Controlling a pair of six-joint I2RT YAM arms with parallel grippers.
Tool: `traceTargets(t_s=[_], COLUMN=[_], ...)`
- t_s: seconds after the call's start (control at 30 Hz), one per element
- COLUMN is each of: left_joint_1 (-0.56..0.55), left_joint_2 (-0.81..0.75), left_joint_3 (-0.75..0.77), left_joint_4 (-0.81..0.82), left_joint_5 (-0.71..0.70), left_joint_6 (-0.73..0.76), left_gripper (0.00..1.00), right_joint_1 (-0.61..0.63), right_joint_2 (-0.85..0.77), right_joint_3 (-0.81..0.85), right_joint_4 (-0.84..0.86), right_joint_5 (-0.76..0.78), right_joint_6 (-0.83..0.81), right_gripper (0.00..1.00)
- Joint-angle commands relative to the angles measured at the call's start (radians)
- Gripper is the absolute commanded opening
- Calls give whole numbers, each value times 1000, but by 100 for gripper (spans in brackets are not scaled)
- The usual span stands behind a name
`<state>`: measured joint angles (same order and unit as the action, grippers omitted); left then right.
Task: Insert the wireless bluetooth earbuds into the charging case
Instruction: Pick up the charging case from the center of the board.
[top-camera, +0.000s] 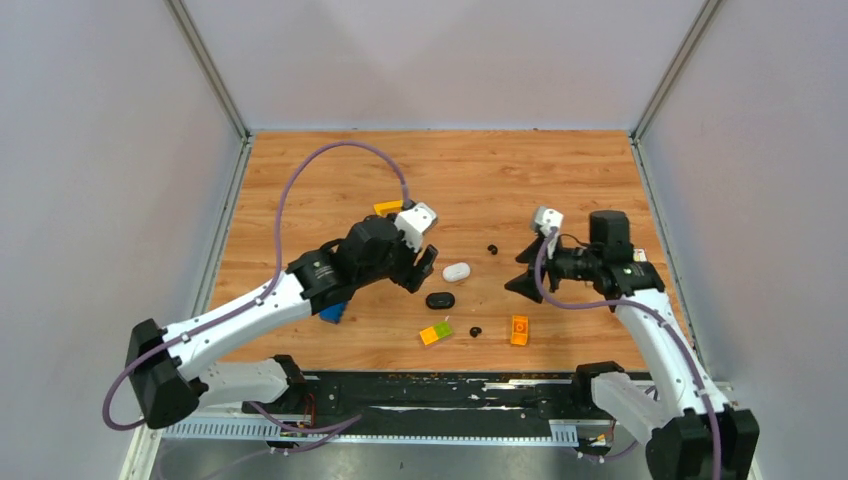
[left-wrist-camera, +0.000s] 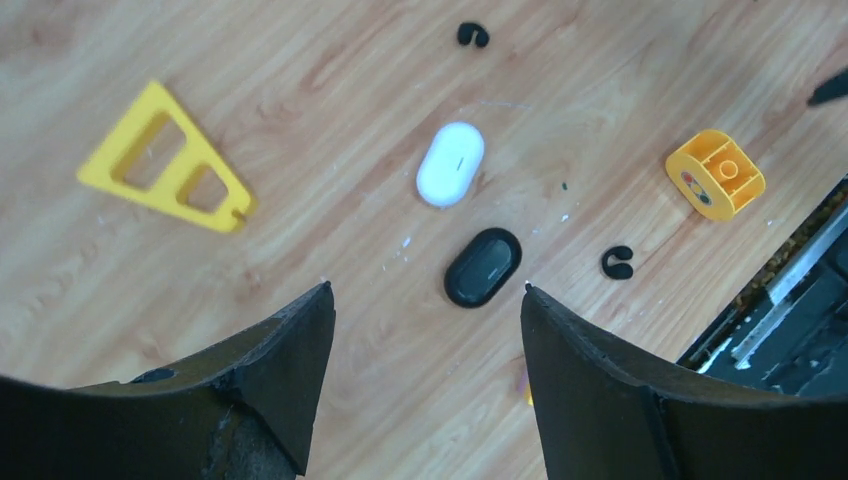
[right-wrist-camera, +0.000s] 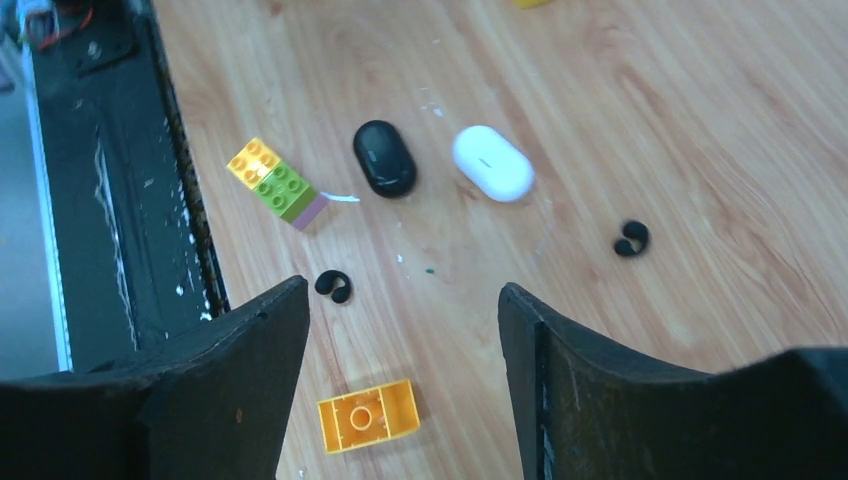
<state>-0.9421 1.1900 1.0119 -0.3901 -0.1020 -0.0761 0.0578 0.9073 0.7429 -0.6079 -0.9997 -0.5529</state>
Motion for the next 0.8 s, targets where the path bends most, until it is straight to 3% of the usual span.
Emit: traceTargets(t_s=[0.0, 0.13, 0.23, 0.37, 0.53, 0.77], left_joint_1=[59, 173, 188, 192, 192, 192], left_joint_2=[-75, -219, -388, -527, -586, -581], left_joint_3=[-155, -293, -435, -493, -489, -482], left_joint_4=[54, 94, 191, 190, 121, 41], left_joint_5=[-6, 36, 6, -72, -95, -142], left_joint_6=[-331, -483, -529, -535, -507, -597], left_gripper=[74, 71, 75, 78, 78, 75], right_joint_1=[185, 285, 375, 503, 560, 612], right_joint_2=[125, 269, 353, 475, 613, 748], right_joint_3=[94, 140, 142, 180, 231, 319], right_joint_4=[-25, 33, 137, 185, 193, 145], right_joint_5=[167, 233, 308, 385, 408, 408], right_joint_6=[-190, -245, -219, -227, -258, -291], right_gripper=[68, 66, 69, 71, 70, 72])
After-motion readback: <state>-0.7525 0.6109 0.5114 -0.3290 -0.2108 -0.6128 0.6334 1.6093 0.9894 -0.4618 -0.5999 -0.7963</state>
